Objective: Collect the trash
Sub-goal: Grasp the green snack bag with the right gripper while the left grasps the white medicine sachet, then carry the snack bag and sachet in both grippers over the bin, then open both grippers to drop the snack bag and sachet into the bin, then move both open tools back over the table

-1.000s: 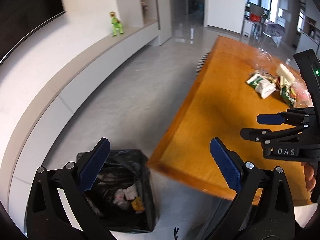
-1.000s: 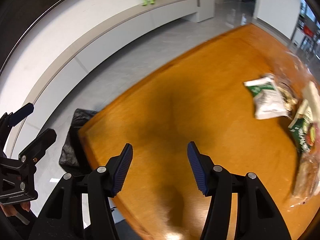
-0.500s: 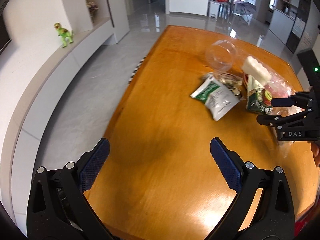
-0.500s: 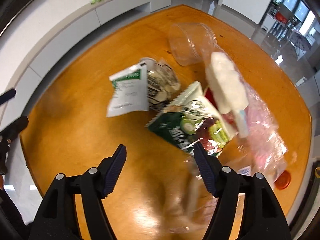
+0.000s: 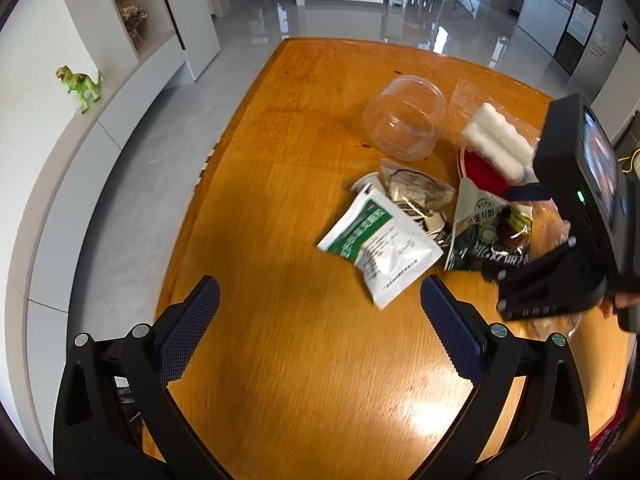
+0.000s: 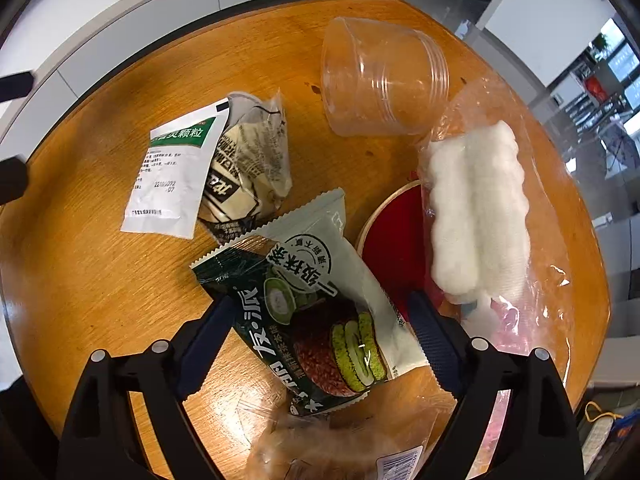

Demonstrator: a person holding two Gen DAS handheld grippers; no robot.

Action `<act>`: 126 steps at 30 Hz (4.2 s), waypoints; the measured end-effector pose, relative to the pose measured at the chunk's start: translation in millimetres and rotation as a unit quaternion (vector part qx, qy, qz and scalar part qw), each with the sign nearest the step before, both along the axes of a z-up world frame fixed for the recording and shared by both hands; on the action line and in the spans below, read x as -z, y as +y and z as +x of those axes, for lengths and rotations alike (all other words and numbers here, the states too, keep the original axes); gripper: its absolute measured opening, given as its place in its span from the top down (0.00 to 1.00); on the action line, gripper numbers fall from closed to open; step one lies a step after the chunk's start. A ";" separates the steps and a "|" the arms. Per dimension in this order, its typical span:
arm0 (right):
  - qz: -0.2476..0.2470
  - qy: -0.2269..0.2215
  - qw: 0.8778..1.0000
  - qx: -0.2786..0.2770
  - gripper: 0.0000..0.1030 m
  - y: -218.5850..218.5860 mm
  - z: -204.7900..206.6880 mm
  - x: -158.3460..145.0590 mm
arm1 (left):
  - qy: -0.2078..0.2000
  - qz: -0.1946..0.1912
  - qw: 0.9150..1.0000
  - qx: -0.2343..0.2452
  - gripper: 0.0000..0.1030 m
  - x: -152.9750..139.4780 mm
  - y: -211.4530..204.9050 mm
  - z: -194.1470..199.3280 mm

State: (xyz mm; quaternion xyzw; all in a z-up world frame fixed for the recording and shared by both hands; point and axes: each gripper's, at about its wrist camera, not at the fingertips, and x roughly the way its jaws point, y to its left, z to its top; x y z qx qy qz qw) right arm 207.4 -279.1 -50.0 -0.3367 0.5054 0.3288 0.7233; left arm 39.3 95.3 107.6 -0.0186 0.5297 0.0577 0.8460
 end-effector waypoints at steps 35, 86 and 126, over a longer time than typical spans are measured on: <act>0.123 0.012 0.986 0.110 0.41 -58.5 -21.9 -47.0 | -0.001 -0.072 0.997 0.039 0.66 24.5 -9.9 -2.9; 0.145 0.171 0.944 -0.244 0.21 266.4 -426.5 0.5 | -0.050 -0.043 0.927 -0.370 0.04 47.4 258.1 -486.8; 0.208 0.039 0.974 0.083 0.18 1.3 -157.9 -14.1 | -0.103 -0.049 0.991 -0.070 0.06 8.6 83.1 -201.7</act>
